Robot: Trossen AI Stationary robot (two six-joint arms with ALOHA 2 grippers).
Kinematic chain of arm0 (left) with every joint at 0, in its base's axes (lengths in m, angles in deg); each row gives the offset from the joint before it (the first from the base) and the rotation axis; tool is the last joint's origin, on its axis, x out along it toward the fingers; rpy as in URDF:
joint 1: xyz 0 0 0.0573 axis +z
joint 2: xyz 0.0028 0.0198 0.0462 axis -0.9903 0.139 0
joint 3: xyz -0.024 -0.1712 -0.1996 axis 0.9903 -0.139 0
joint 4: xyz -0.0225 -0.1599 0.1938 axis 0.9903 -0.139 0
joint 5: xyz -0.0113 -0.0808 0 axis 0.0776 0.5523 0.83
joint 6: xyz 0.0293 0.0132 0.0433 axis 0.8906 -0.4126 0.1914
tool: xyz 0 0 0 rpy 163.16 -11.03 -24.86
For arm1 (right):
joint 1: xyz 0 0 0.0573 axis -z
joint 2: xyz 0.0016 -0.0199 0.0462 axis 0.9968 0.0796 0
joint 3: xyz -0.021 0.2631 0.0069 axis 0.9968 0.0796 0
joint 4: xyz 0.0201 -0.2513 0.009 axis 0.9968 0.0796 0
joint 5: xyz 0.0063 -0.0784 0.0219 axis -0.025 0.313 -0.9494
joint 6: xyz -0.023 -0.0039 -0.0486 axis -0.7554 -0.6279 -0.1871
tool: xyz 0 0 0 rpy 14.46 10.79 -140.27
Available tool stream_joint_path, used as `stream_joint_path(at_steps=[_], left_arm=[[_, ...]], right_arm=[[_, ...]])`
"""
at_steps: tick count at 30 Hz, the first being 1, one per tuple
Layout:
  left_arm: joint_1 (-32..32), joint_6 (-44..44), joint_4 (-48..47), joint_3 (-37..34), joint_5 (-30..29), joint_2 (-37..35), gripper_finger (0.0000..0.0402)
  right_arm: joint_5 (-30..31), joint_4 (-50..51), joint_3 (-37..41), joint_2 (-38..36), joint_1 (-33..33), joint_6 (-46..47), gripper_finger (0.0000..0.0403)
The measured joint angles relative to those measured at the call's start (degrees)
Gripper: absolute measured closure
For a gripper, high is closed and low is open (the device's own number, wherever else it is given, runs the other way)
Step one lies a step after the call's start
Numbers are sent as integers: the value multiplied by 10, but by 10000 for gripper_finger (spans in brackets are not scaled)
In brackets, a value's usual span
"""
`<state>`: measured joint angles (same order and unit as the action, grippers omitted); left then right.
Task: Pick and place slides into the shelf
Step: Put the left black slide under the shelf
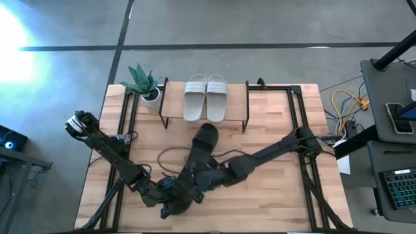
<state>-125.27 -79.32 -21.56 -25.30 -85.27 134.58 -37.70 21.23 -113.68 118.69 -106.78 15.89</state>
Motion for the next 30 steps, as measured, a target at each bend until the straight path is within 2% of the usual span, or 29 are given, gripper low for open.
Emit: stream_joint_path(at_steps=[2, 7, 14, 20, 24, 30], left_arm=[[0, 0, 0, 0, 0, 0, 402], [0, 0, 1, 0, 0, 0, 402], [-5, -1, 0, 5, 0, 0, 402], [-27, -3, 0, 7, -5, 0, 402], [-35, -3, 0, 5, -17, 0, 402], [-36, -3, -1, 2, -19, 0, 402]], right_arm=[[6, -2, -12, 5, 23, -21, 390], [-73, 0, -48, 58, 88, -74, 390], [-126, 22, -133, 136, 129, -159, 390], [-132, 124, -180, 175, 135, -199, 390], [-130, 213, -188, 175, 131, -204, 390], [-92, 295, -188, 155, 115, -203, 390]])
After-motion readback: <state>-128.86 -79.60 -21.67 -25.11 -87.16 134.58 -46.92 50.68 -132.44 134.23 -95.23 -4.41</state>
